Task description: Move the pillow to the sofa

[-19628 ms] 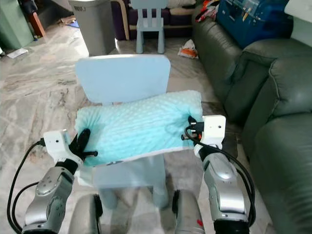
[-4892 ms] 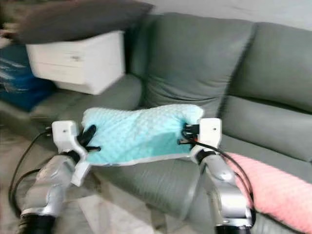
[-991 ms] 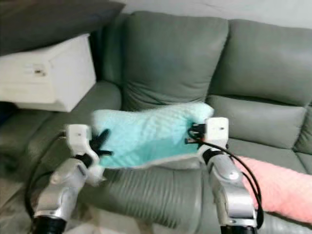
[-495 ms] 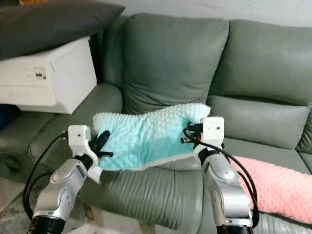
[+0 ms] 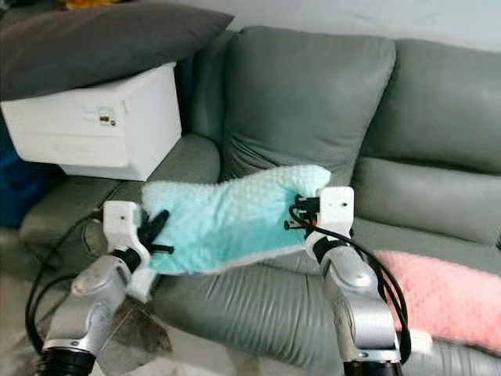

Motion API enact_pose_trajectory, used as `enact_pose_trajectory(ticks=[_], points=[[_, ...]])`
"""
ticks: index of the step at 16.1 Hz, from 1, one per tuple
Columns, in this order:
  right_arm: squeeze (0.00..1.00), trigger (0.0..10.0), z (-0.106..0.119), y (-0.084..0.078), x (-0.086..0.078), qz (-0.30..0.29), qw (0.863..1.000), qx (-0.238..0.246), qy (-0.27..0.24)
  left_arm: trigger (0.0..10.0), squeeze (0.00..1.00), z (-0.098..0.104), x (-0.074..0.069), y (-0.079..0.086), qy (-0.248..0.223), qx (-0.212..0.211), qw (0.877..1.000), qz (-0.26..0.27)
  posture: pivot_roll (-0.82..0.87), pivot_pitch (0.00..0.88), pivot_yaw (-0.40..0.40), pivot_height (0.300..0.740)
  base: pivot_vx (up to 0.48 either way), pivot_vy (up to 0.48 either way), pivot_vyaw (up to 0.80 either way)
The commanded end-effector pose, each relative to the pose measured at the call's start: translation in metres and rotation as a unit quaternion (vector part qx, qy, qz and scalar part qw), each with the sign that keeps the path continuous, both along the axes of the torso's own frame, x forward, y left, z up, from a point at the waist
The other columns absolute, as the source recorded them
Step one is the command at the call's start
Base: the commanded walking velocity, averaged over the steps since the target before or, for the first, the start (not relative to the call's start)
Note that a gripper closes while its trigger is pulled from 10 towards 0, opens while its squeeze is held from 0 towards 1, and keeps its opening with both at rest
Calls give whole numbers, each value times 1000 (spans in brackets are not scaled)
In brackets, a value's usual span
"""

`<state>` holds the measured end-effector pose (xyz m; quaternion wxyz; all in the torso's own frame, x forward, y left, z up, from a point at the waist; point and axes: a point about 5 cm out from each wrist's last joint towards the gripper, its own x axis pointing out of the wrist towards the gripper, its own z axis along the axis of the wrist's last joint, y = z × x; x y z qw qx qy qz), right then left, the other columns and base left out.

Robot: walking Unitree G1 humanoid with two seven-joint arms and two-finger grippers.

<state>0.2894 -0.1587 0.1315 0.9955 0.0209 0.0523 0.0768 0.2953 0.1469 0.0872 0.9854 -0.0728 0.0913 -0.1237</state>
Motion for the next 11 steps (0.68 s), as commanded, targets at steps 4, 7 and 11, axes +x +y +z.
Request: enact_pose_trajectory(ticks=[4, 7, 11], points=[[0, 10000, 6, -7, 1, -10, 1000, -2, -13, 10000, 0, 3, 2, -11, -10, 0, 1000, -17, -184, 10, -5, 740, 0, 457, 0], [0, 10000, 6, -7, 1, -11, 1000, -2, -12, 10000, 0, 5, 2, -14, -15, -3, 1000, -20, -186, 12, -4, 740, 0, 0, 0], [0, 10000, 5, -7, 0, -12, 1000, -2, -8, 10000, 0, 3, 1, -15, -15, -3, 1000, -16, -186, 17, -8, 740, 0, 0, -411]])
